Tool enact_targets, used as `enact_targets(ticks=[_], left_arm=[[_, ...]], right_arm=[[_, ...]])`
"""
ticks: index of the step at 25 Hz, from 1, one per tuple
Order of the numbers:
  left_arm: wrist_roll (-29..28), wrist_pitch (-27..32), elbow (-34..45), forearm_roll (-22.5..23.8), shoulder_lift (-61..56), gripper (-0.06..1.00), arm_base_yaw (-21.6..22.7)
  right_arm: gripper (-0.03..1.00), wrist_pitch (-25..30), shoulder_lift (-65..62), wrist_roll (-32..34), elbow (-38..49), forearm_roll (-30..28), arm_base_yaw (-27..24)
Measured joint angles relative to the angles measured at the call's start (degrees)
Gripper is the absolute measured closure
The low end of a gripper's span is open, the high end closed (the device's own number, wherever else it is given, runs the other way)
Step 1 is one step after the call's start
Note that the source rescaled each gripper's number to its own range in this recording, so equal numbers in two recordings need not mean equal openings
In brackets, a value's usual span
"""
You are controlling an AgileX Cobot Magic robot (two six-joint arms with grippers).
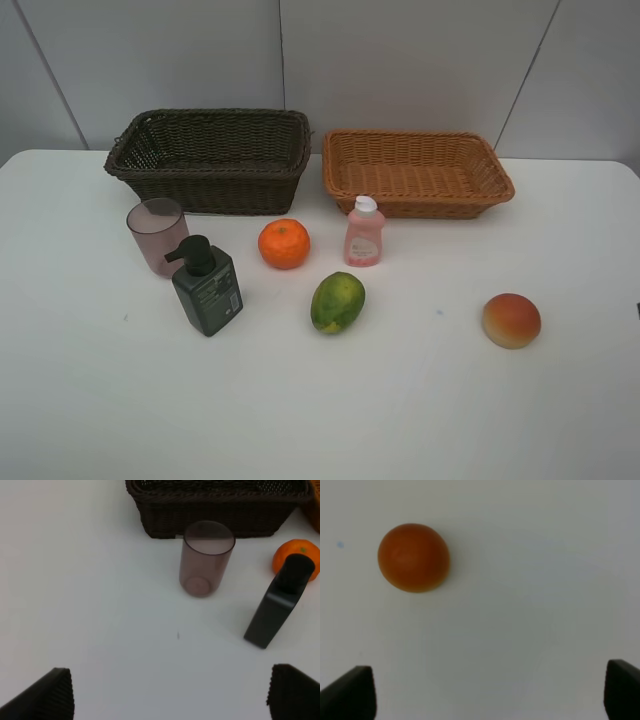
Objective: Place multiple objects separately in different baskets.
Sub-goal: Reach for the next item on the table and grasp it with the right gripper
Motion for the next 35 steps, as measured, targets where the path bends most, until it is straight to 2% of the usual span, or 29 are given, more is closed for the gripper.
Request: enact_targets(ticks=[2, 9, 14, 24, 35], left_arm=[[0.0, 0.0, 0.0, 0.0, 0.0, -0.06, 0.0], [0.0, 0.0, 0.0, 0.0, 0.0, -0.06, 0.0], [0.0, 0.0, 0.0, 0.0, 0.0, -0.06, 0.0], [0.0, 0.0, 0.0, 0.0, 0.0, -0.06, 0.0], [0.0, 0.0, 0.0, 0.0, 0.0, -0.06, 0.0]], right_arm=[[-0.03, -1.9, 6.4, 0.1, -1.9, 0.3, 1.2], [-0.03, -10.2, 26.8, 1.5, -8.5, 3.9, 11.8], [-0.03, -14.6, 37.4, 2.0, -10.7, 5.7, 15.8], [-0.03, -20.3, 46.8, 8.2, -10.8, 4.4, 16.1], [-0.03, -20.8, 46.9, 11.6, -10.8, 4.4, 12.6]])
